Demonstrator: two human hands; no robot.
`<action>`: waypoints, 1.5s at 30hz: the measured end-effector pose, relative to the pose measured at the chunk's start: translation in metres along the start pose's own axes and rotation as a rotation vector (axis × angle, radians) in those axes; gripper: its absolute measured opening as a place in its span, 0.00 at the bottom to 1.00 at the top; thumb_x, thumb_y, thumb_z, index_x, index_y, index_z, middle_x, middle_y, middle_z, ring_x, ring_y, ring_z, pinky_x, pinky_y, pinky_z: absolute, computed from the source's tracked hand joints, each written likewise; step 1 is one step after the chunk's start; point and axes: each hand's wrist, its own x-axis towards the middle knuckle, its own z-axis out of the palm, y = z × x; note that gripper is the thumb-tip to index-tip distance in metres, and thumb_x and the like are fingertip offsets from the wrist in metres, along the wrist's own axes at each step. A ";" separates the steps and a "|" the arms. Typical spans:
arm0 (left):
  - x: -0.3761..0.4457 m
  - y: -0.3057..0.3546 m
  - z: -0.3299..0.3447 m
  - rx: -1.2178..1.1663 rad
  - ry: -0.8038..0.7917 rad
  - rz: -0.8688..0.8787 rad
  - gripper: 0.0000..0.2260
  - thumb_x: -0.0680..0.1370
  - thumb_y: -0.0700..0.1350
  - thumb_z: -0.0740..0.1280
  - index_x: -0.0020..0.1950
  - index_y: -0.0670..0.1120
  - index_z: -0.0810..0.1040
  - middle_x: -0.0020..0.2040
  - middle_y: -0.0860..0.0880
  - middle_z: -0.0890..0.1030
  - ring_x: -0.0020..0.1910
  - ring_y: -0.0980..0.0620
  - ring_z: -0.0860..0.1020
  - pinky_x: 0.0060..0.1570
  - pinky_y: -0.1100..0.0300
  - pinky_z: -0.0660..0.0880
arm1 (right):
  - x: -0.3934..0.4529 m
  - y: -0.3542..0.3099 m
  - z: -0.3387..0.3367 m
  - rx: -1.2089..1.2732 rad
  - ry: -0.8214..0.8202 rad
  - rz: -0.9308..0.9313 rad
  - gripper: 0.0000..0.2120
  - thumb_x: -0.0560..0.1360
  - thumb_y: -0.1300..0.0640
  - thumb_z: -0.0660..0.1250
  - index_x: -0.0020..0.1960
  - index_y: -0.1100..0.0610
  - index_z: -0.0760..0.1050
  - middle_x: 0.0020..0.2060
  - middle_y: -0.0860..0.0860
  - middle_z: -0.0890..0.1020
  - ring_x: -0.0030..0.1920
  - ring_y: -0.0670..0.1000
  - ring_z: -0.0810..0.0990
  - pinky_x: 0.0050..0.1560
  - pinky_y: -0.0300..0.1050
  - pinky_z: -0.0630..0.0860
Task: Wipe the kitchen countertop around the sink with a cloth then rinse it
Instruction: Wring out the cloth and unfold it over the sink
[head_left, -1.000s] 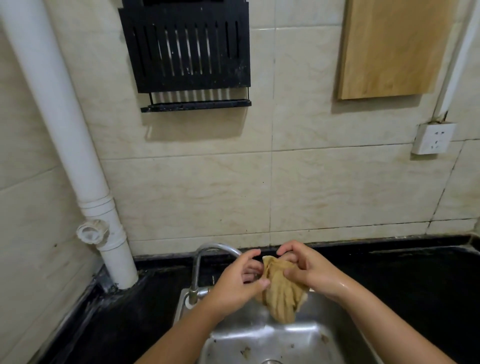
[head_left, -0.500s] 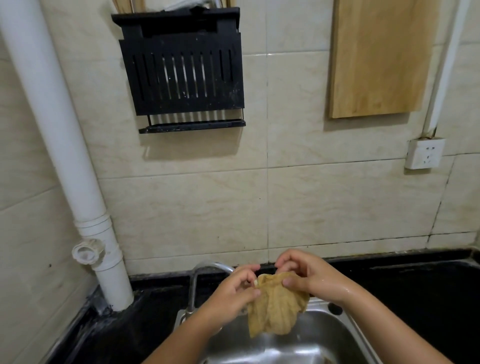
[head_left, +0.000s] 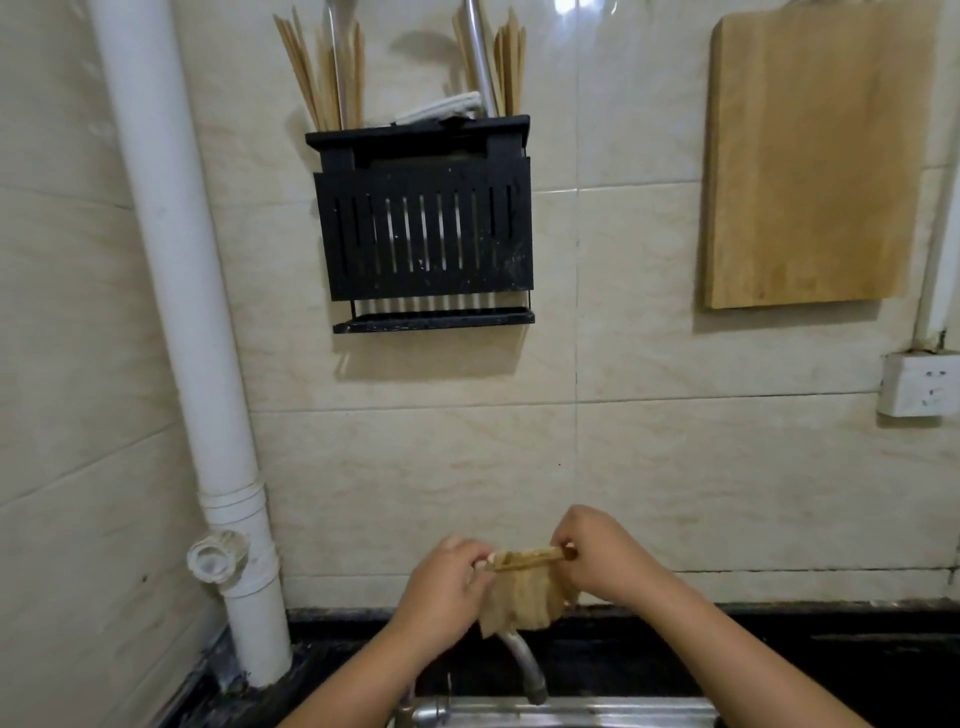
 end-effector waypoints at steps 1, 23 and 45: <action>0.006 0.000 -0.003 -0.042 0.035 -0.022 0.08 0.79 0.42 0.61 0.55 0.45 0.75 0.49 0.47 0.75 0.50 0.53 0.76 0.41 0.67 0.64 | 0.006 -0.003 -0.002 -0.048 0.063 0.005 0.10 0.74 0.59 0.61 0.51 0.61 0.79 0.46 0.59 0.76 0.50 0.56 0.77 0.38 0.40 0.62; 0.142 0.029 -0.120 0.191 0.176 0.291 0.16 0.74 0.40 0.65 0.61 0.41 0.70 0.70 0.47 0.64 0.67 0.51 0.64 0.56 0.72 0.57 | 0.123 -0.011 -0.078 -0.041 0.802 -0.463 0.07 0.61 0.72 0.66 0.38 0.66 0.73 0.54 0.66 0.78 0.42 0.62 0.83 0.28 0.46 0.78; 0.192 0.014 -0.130 0.482 0.181 0.129 0.20 0.81 0.50 0.52 0.73 0.54 0.59 0.74 0.56 0.61 0.73 0.53 0.57 0.71 0.48 0.48 | 0.166 -0.020 -0.121 -0.477 0.456 -0.257 0.09 0.77 0.57 0.52 0.55 0.59 0.65 0.59 0.57 0.73 0.58 0.57 0.71 0.54 0.49 0.64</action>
